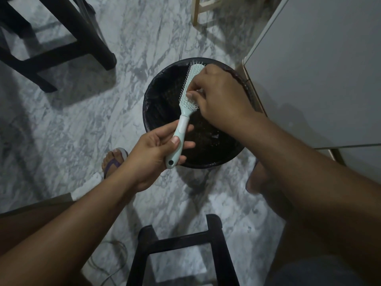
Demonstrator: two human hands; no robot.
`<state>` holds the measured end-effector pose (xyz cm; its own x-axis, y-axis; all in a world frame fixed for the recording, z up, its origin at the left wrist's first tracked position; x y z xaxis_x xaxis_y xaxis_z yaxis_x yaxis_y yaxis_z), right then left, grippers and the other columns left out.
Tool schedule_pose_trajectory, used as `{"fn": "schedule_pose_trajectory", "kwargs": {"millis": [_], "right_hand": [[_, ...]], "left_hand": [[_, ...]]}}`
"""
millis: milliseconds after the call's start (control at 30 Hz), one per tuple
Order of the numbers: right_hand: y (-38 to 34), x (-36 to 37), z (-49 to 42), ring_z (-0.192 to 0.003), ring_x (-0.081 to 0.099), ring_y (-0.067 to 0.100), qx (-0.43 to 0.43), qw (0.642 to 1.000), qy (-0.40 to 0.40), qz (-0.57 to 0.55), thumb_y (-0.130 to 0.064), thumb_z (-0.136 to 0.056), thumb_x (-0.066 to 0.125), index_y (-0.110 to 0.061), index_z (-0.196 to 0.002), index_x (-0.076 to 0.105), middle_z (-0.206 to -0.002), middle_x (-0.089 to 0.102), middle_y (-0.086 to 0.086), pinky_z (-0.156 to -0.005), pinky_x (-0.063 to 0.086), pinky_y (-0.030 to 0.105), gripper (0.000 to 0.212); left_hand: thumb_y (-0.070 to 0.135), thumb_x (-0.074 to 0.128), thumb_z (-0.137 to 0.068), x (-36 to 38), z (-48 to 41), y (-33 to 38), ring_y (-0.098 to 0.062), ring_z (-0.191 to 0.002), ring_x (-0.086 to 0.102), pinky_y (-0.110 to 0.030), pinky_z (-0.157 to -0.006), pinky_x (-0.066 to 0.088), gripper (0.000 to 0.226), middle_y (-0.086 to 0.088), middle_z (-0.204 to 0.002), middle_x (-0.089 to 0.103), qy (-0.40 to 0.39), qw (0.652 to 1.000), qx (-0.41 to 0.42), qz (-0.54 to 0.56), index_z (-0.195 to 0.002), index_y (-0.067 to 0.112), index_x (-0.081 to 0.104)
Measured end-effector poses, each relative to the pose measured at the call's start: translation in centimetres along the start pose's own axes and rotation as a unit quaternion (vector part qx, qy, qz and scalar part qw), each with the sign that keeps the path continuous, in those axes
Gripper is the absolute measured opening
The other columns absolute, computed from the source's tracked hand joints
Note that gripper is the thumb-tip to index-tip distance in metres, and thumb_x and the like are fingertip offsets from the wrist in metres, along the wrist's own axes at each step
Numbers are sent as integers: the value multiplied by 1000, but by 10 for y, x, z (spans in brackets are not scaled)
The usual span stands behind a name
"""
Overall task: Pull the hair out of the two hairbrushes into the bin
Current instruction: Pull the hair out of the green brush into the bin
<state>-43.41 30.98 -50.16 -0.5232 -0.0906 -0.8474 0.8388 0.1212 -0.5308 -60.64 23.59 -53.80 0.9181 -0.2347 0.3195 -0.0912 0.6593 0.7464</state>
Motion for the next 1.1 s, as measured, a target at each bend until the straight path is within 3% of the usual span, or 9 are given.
{"fn": "schedule_pose_trajectory", "kwargs": {"millis": [133, 200, 267, 367, 467, 600, 733, 800, 1100], "right_hand": [[8, -6, -5, -78, 60, 11, 25, 990, 75, -118, -20, -93, 64, -9, -91, 73, -87, 64, 0, -74, 49, 22, 14], [19, -17, -12, -71, 60, 8, 60, 972, 139, -180, -19, -95, 60, -7, -90, 71, -79, 64, -4, -70, 51, 23, 17], [32, -28, -18, -77, 64, 7, 81, 961, 174, -199, -21, -96, 59, -11, -93, 71, -84, 65, -7, -73, 57, 29, 16], [36, -34, -13, -92, 64, 0, 70, 964, 151, -208, -18, -95, 59, -18, -105, 72, -99, 66, -13, -78, 60, 28, 16], [32, -25, -8, -95, 67, 4, 53, 985, 76, -143, -31, -90, 66, -23, -118, 68, -115, 66, -5, -88, 58, 31, 29], [36, -19, -12, -83, 71, 11, 81, 986, 18, -146, -37, -86, 70, -26, -116, 70, -112, 68, -6, -78, 61, 39, 32], [34, -32, -13, -67, 67, -4, 66, 985, 74, -144, -26, -88, 73, -17, -96, 79, -83, 74, -8, -73, 57, 19, 13], [31, -35, -12, -68, 65, -6, 57, 986, 90, -129, -25, -87, 75, -17, -93, 80, -81, 74, -8, -71, 53, 11, 11], [28, -53, -12, -70, 71, 1, 49, 965, 173, -188, -27, -82, 80, -14, -92, 80, -79, 74, -8, -72, 59, 20, 16]], "left_hand": [[3, 47, -103, -2, -1, 0, -18, -108, 72, -31, -79, 61, 43, 3, -135, 68, -14, 1000, -4, 26, -143, 16, 55], [2, 47, -102, -2, 0, -1, -17, -105, 72, -32, -81, 61, 43, 3, -135, 68, -13, 1000, 3, 23, -142, 16, 55], [1, 47, -102, -3, 1, -2, -17, -104, 72, -33, -81, 59, 43, 3, -134, 69, -13, 1000, 9, 18, -142, 16, 55], [1, 47, -102, -4, 0, -3, -15, -100, 72, -31, -77, 58, 42, 4, -134, 69, -12, 1000, 9, 9, -141, 16, 55], [0, 47, -102, -4, -1, -5, -13, -92, 67, -30, -69, 52, 42, 1, -134, 68, -10, 1000, 5, 3, -141, 16, 56], [0, 46, -103, -3, 1, -11, -14, -88, 63, -32, -69, 48, 42, 0, -133, 69, -6, 1000, 3, -9, -140, 16, 57], [-1, 48, -102, -5, 3, -14, -15, -89, 63, -33, -71, 50, 42, -1, -132, 69, -15, 999, 4, -29, -139, 17, 59], [-1, 47, -102, -3, 3, -15, -14, -87, 64, -32, -70, 51, 41, -2, -132, 70, -14, 1000, 2, -23, -138, 15, 58], [1, 46, -104, 2, 1, -14, -12, -86, 63, -33, -69, 50, 39, -1, -133, 69, 10, 1000, 7, 12, -139, 13, 57]]}}
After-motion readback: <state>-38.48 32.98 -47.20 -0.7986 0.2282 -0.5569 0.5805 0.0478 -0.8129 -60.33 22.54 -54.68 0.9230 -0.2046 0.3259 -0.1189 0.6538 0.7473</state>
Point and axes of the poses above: each hand's wrist, its own z-axis away from the middle knuckle, its own x-axis out of the palm, y = z × x, the point moved 3 cm from there along -z, towards the middle knuckle
